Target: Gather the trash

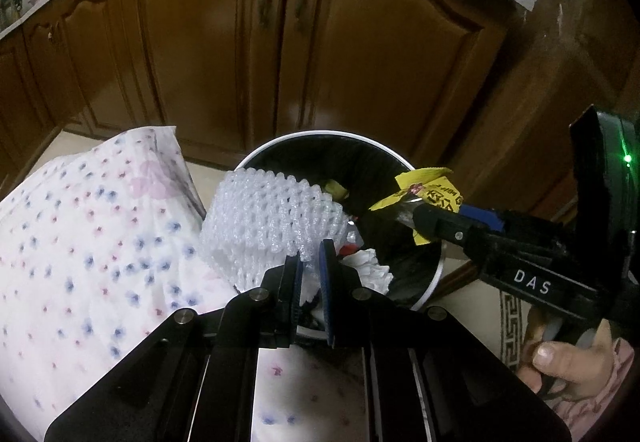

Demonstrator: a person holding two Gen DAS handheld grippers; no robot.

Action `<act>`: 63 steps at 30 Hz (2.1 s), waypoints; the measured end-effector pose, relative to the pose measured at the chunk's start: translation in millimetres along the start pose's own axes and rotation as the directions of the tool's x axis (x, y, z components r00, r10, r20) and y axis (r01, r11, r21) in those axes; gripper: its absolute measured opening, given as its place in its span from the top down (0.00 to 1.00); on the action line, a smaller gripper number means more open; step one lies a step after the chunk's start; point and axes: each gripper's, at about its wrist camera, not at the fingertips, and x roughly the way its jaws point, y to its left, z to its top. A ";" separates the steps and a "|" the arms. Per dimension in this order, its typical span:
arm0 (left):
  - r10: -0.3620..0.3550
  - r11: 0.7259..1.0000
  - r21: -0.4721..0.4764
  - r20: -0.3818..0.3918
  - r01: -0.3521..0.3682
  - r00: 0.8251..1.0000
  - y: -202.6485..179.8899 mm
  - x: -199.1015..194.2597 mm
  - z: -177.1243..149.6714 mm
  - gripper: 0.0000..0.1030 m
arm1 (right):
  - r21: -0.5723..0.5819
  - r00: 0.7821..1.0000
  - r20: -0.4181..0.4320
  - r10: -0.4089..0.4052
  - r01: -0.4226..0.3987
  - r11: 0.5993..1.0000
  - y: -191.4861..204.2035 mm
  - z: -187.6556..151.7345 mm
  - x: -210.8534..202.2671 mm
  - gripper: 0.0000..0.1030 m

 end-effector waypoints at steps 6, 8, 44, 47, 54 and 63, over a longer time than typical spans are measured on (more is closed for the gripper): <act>-0.006 1.000 -0.002 -0.007 0.006 1.000 0.1 1.7 1.7 0.88 | 0.000 1.000 -0.002 0.002 -0.002 1.000 -3.0 5.0 1.8 0.60; -0.001 1.000 0.002 -0.008 0.001 1.000 -0.8 1.8 2.4 0.72 | -0.001 1.000 -0.004 -0.002 0.002 1.000 -3.5 5.0 3.0 0.57; 0.033 0.965 -0.260 0.168 0.012 0.985 64.1 -104.9 -120.0 0.29 | 0.163 0.979 0.179 0.100 -0.130 0.978 39.9 -82.8 -69.0 0.11; 0.052 0.959 -0.282 0.201 0.006 0.978 69.3 -120.2 -136.7 0.29 | 0.127 0.974 0.218 0.068 -0.097 0.987 53.6 -93.1 -77.0 0.11; 0.159 0.961 -0.267 0.337 -0.068 0.928 65.0 -167.1 -159.8 0.18 | -0.047 0.906 0.422 -0.036 0.061 0.997 101.7 -108.3 -122.4 0.00; 0.346 0.937 -0.246 0.539 -0.250 0.768 43.9 -208.0 -188.4 0.00 | -0.127 0.817 0.575 -0.045 0.144 0.981 119.1 -133.9 -138.8 0.00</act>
